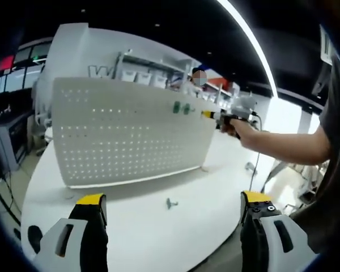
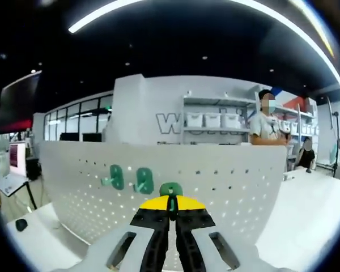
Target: Insert the hook assembly into the mounting plate slot until the hook locks in place.
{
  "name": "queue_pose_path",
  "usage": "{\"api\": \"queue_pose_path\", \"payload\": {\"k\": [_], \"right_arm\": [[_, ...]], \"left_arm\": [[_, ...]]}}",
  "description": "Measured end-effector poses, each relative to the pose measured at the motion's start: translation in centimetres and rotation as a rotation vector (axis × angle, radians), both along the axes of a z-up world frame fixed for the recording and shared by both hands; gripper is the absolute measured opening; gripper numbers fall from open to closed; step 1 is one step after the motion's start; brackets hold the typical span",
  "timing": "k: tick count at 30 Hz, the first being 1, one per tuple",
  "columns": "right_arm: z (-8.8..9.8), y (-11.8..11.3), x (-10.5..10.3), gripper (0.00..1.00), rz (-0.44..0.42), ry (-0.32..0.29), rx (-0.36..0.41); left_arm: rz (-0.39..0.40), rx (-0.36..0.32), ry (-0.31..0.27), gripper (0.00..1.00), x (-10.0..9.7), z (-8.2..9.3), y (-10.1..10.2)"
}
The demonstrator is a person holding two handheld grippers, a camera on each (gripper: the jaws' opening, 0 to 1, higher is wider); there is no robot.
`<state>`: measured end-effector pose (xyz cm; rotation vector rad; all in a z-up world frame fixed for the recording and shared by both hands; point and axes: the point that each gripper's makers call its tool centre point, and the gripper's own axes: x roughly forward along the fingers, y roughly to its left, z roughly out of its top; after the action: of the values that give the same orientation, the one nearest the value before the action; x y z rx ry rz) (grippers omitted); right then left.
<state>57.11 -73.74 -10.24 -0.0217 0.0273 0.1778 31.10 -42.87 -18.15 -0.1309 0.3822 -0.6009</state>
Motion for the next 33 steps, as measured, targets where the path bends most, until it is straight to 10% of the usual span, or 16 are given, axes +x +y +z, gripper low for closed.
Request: {"api": "queue_pose_path", "payload": {"k": [33], "right_arm": [[2.1,0.0,3.3,0.0,-0.013,-0.052,0.043]], "left_arm": [[0.024,0.014,0.006,1.0,0.9,-0.2,0.8]]}}
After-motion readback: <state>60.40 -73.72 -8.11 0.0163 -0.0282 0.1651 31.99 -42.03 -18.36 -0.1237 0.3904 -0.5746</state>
